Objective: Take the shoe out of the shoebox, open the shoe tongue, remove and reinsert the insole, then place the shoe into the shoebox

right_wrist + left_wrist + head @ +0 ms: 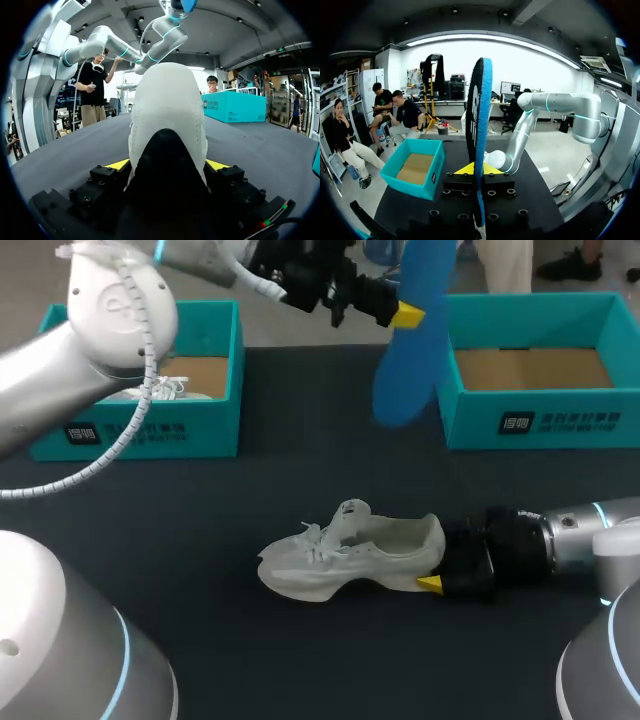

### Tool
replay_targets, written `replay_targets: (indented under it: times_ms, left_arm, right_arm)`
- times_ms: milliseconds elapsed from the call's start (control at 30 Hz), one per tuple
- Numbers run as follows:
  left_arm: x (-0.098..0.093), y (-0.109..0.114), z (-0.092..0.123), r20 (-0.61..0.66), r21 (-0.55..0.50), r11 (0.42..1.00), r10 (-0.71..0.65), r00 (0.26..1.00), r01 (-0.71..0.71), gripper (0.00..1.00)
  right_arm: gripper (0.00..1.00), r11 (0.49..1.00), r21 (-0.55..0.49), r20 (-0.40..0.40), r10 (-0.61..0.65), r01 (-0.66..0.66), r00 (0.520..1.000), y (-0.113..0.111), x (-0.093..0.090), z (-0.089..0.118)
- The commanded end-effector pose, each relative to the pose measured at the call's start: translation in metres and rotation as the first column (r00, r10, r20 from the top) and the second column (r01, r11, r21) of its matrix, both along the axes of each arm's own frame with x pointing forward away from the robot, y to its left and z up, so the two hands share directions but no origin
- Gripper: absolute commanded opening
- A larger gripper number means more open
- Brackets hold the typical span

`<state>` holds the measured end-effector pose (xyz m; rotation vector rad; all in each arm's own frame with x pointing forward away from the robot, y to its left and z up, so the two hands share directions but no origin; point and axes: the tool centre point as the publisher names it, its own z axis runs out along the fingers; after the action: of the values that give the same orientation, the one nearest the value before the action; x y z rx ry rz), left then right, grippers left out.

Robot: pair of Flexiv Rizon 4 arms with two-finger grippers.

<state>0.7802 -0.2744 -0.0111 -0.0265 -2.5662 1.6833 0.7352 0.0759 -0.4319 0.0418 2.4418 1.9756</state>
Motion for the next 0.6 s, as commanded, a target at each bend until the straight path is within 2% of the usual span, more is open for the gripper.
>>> replay_targets:
  times_ms: [33, 233, 600]
  left_arm:
    - [0.008, 0.063, 0.018, -0.036, -0.015, 1.000, -0.007, 0.999, 0.007, 0.00]
    - [0.019, 0.094, 0.023, -0.109, 0.020, 1.000, 0.007, 0.994, -0.005, 0.00]
    - [0.050, 0.146, 0.018, -0.243, -0.029, 1.000, -0.009, 0.970, 0.002, 0.00]
  right_arm:
    - [0.00, 1.000, -0.002, -0.001, 0.000, 0.000, 1.000, 0.001, 0.001, -0.004]
    - [0.00, 1.000, -0.002, -0.001, 0.000, 0.000, 1.000, 0.001, 0.001, -0.004]
    - [0.00, 1.000, -0.002, -0.001, 0.000, 0.000, 1.000, 0.001, 0.001, -0.004]
